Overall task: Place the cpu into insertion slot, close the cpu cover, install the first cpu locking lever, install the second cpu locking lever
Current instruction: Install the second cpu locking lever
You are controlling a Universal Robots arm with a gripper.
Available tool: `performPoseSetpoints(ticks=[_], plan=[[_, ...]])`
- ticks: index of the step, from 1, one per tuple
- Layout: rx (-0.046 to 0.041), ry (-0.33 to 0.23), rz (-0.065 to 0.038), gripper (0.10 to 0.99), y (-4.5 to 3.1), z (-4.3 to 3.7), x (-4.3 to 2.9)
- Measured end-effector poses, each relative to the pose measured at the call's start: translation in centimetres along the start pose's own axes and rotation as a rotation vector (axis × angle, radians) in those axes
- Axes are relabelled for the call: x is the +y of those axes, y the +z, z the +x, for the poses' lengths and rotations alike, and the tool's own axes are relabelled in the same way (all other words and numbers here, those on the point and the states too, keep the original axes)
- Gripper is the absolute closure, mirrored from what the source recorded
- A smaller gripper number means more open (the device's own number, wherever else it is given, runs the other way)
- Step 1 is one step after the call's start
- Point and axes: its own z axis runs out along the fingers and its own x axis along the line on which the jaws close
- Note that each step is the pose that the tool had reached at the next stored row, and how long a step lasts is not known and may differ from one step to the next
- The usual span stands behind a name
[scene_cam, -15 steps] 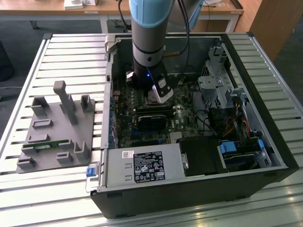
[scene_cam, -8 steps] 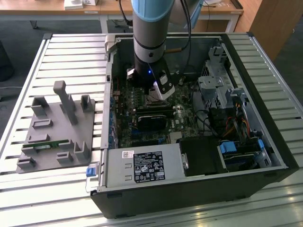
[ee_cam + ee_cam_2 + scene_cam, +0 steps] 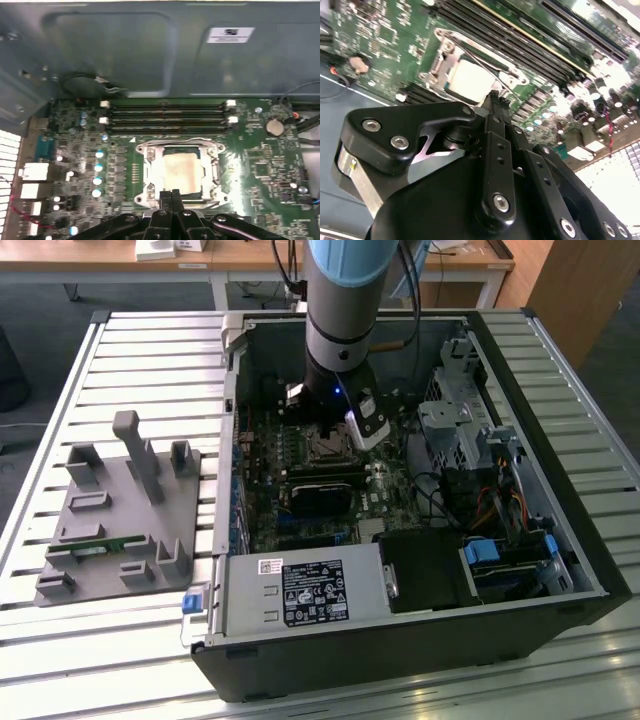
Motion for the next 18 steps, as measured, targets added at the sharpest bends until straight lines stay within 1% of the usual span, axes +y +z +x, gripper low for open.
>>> performPoseSetpoints(ticks=[2, 7, 10, 14, 18], plan=[[0.0021, 0.001, 0.0, 0.98, -0.04, -0.27, -0.16], [0.0017, 0.003, 0.0, 0.98, -0.23, -0.31, -1.28], [0.0013, 0.004, 0.0, 0.98, -0.25, -0.33, -1.73], [0.0012, 0.004, 0.0, 0.98, 0.06, -0.05, -1.88], [0.0014, 0.004, 0.0, 0.98, 0.72, 0.21, -2.11]])
